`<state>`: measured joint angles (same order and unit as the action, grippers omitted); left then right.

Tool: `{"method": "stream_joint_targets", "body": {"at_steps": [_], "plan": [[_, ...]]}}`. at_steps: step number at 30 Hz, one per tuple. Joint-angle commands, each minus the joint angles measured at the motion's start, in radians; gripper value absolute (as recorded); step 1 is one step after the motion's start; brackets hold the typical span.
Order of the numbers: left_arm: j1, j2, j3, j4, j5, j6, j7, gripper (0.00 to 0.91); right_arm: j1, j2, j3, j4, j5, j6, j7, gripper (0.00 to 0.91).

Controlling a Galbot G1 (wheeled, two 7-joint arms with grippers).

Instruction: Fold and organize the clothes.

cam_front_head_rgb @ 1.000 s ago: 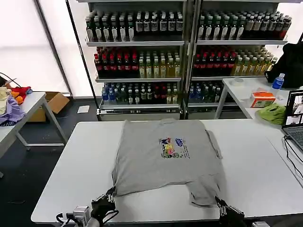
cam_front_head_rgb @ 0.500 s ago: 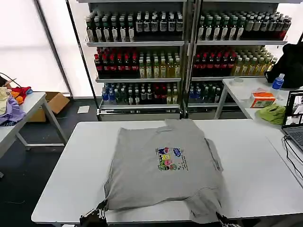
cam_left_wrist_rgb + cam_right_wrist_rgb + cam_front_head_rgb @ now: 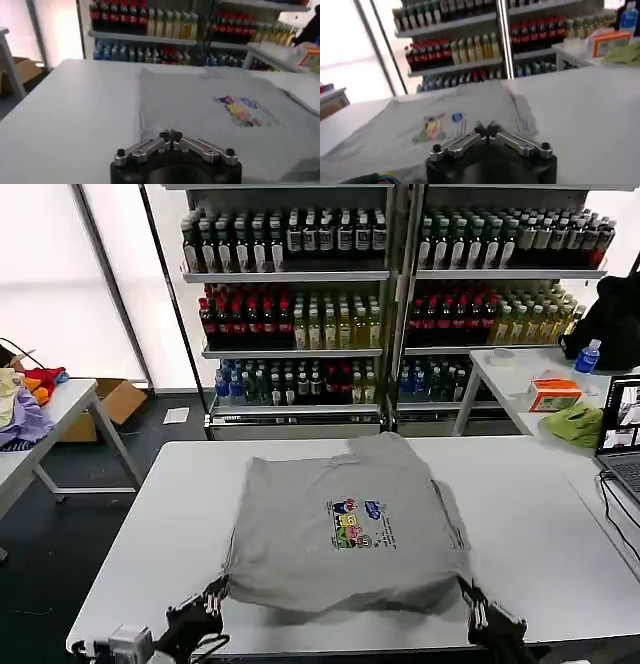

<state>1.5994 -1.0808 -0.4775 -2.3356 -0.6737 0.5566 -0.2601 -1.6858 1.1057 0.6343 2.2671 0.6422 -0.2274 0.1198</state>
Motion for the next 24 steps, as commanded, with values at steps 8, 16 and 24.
{"method": "stream_joint_targets", "body": {"at_steps": [8,16,24], "plan": [[-0.461,-0.021,0.062,0.385,-0.106,0.0,0.085,0.01,0.471,-0.041,-0.178,-0.319,0.0,-0.028,0.032,0.0],[-0.547,-0.096,0.071,0.605,-0.012,-0.021,0.075,0.907,0.621,-0.036,-0.319,-0.552,-0.063,-0.097,0.026,0.907],[-0.442,-0.094,-0.004,0.501,-0.002,-0.016,0.045,0.907,0.521,-0.037,-0.244,-0.427,-0.047,-0.143,-0.014,0.907]]}}
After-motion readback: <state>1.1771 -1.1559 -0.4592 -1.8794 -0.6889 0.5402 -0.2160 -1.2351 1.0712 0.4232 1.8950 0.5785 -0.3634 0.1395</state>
